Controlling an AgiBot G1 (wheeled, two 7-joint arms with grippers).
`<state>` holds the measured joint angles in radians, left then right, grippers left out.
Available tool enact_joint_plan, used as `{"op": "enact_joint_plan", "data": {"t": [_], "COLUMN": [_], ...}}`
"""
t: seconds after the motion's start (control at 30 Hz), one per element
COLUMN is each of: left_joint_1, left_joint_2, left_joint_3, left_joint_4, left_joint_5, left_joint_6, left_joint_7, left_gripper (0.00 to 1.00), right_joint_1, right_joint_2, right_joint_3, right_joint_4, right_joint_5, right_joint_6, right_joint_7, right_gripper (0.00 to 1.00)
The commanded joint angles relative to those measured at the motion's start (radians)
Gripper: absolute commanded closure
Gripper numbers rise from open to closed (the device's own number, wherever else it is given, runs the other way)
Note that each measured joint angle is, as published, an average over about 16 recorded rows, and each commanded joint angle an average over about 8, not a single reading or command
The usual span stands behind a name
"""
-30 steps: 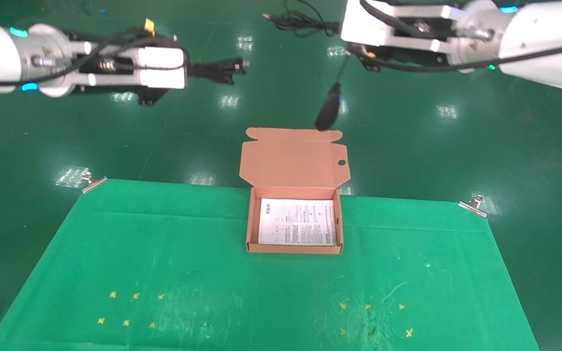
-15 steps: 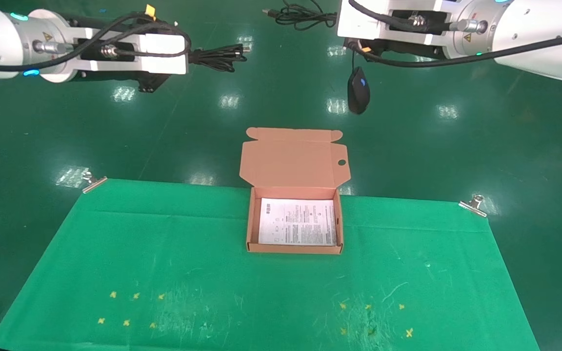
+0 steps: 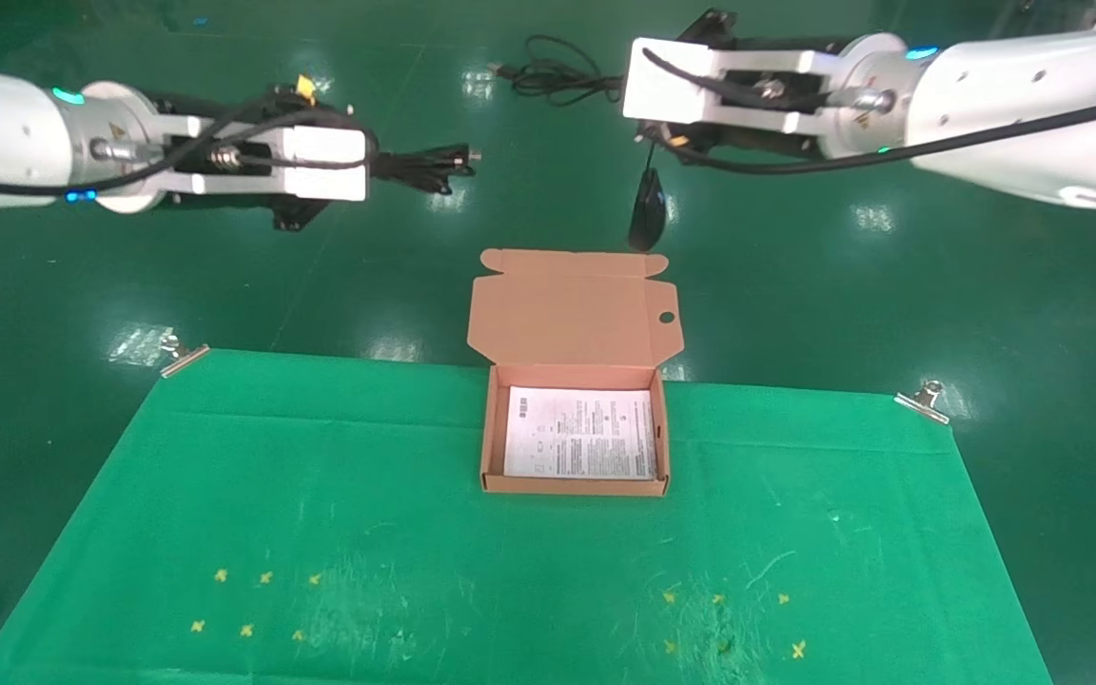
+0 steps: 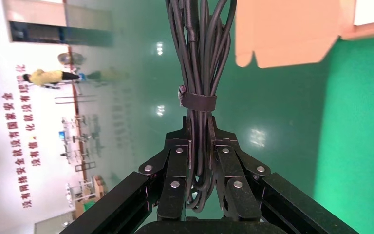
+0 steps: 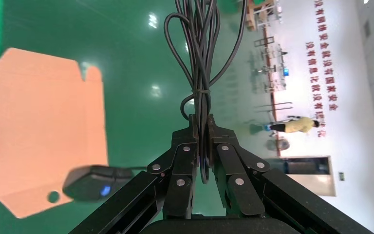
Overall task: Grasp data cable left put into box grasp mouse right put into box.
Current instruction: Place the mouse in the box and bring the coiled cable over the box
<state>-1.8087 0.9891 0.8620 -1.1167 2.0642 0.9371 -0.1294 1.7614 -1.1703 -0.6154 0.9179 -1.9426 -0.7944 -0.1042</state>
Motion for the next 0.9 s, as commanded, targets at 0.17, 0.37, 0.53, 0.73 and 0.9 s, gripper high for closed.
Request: {"op": "enact_joint_plan", "data": {"t": [0.17, 0.37, 0.53, 0.73, 0.9], "left_joint_1": [0.029, 0.056, 0.068, 0.068, 0.07], "left_joint_2": [-0.004, -0.017, -0.024, -0.028, -0.038], "left_joint_3": [0.021, 0.04, 0.058, 0.076, 0.082], "left_joint_4": [-0.007, -0.023, -0.052, -0.099, -0.14], "left_joint_5": [0.045, 0.11, 0.183, 0.261, 0.285], "left_joint_6": [0.011, 0.031, 0.059, 0.103, 0.139], "left_joint_7": [-0.028, -0.084, -0.14, -0.193, -0.222], "left_gripper": [1.0, 1.0, 1.0, 1.0, 1.0], "right_joint_1": [-0.022, -0.049, -0.069, -0.086, -0.102], "right_joint_2": [-0.039, -0.084, -0.125, -0.169, -0.182], "right_joint_3": [-0.013, -0.025, -0.036, -0.06, -0.098], "right_joint_4": [-0.039, -0.084, -0.122, -0.178, -0.204], "right_joint_5": [-0.011, -0.014, -0.014, -0.011, 0.016], "right_joint_6": [0.02, 0.044, 0.067, 0.097, 0.123], "right_joint_7": [0.002, -0.007, -0.016, -0.03, -0.042], "right_gripper": [1.0, 1.0, 1.0, 1.0, 1.0]}}
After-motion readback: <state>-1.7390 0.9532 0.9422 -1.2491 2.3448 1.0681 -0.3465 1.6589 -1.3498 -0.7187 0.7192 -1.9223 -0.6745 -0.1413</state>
